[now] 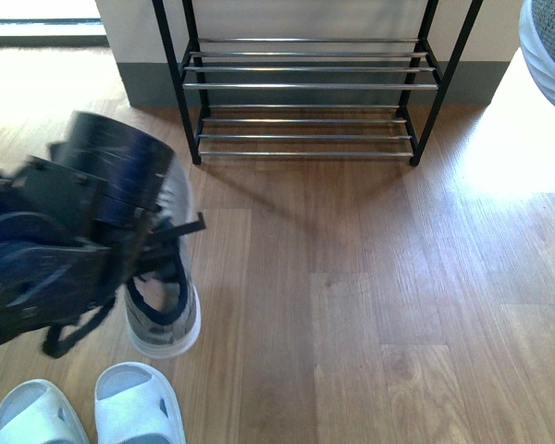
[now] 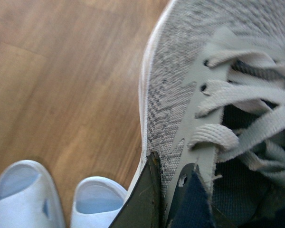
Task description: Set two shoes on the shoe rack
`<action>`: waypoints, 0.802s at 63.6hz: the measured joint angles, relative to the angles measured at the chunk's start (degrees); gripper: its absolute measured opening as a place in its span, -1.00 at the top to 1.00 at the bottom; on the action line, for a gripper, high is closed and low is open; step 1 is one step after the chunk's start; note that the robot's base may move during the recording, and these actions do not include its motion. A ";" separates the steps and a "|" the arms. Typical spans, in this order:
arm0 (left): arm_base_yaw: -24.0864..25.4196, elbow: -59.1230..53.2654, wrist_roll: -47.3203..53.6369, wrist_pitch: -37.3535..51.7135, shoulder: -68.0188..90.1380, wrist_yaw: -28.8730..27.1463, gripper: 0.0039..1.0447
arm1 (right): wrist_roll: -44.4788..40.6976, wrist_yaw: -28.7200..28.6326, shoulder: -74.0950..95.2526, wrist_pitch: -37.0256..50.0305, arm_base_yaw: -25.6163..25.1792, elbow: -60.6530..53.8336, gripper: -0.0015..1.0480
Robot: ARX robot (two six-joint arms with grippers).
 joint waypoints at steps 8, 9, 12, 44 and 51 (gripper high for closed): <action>1.03 -16.61 3.98 -3.41 -26.14 -5.05 0.97 | 0.00 0.02 0.00 0.00 0.00 0.00 0.92; 0.94 -17.27 4.04 -4.11 -27.65 -5.40 0.97 | 0.00 0.02 0.00 0.00 0.00 0.00 0.92; 0.24 -20.15 4.66 -8.46 -35.50 -6.67 0.97 | 0.00 0.02 0.00 0.00 0.00 0.00 0.92; -6.84 -24.30 6.58 -46.80 -89.39 -17.92 0.97 | 0.00 -0.15 0.00 0.00 0.02 0.00 0.92; -6.97 -24.30 6.58 -46.88 -89.37 -17.27 0.97 | 0.00 0.02 0.00 0.00 0.02 0.00 0.92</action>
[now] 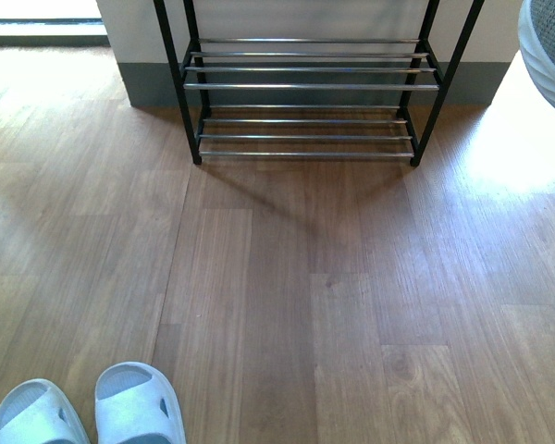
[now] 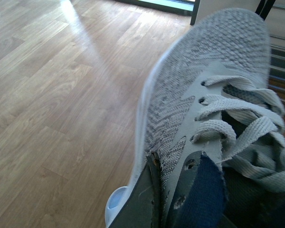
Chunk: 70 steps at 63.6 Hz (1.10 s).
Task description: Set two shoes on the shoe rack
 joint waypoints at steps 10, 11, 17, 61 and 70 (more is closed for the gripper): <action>-0.22 0.00 0.00 0.00 -0.02 0.37 0.97 | 0.00 -0.04 0.00 0.00 0.00 0.00 0.92; -0.22 0.00 0.00 -0.02 -0.02 0.35 0.97 | 0.00 -0.09 0.00 0.00 0.00 0.00 0.92; -0.20 0.00 0.02 -0.02 -0.02 -0.33 0.97 | 0.00 -0.59 -0.04 0.00 0.17 0.00 0.92; -0.26 0.00 0.00 -0.02 -0.02 0.76 0.97 | 0.00 0.61 -0.17 0.00 -0.11 -0.02 0.92; -0.26 0.00 0.02 -0.02 0.00 0.48 0.97 | 0.00 0.26 -0.15 0.00 -0.11 -0.04 0.92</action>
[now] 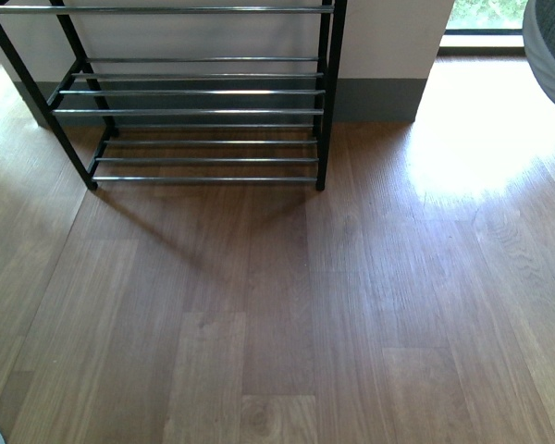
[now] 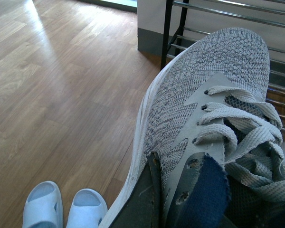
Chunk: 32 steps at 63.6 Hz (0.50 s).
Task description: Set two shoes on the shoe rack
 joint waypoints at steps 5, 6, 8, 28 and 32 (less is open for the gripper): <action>0.00 0.00 0.00 0.00 -0.02 0.04 0.97 | 0.02 0.44 0.02 0.00 -0.02 0.00 0.92; 0.00 0.00 -0.02 0.00 0.00 0.11 0.97 | 0.02 0.39 0.02 0.00 -0.02 0.00 0.92; 0.00 0.00 -0.02 0.00 0.00 0.24 0.97 | 0.02 0.15 0.02 0.00 -0.02 0.00 0.92; 0.00 0.00 -0.02 0.00 -0.02 -0.26 0.97 | 0.02 -0.20 0.02 0.00 0.00 0.00 0.92; 0.00 0.00 -0.02 0.00 -0.02 -0.37 0.97 | 0.02 -0.20 0.02 0.00 0.00 0.00 0.92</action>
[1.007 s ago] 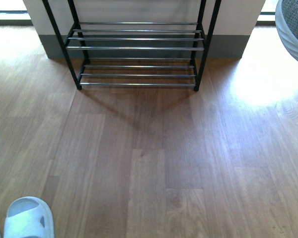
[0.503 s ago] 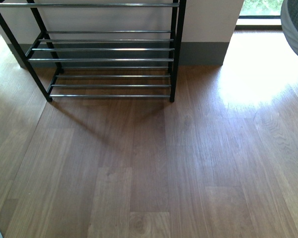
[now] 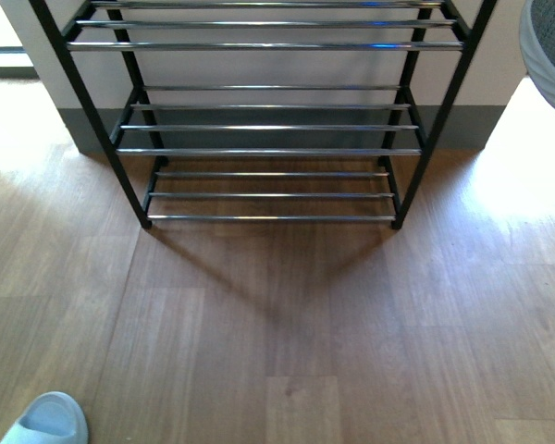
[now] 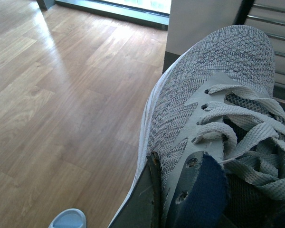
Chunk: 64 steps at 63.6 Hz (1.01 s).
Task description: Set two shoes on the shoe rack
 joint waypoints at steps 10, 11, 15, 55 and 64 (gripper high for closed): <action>0.02 0.00 0.02 0.00 0.00 -0.33 0.97 | 0.00 -0.79 0.00 0.00 0.39 0.00 0.92; 0.02 0.00 0.02 0.00 0.00 -0.46 0.97 | 0.00 -0.96 0.00 0.00 0.39 0.00 0.92; 0.02 0.00 0.02 0.00 0.00 -0.48 0.97 | 0.00 -0.90 0.00 0.00 0.39 0.00 0.92; 0.00 0.00 0.00 0.00 0.07 0.00 0.97 | -0.02 -0.31 0.04 0.00 0.28 -0.02 0.92; 0.00 0.00 0.02 0.00 -0.02 -0.17 0.97 | 0.00 -0.04 0.04 0.00 0.26 -0.04 0.92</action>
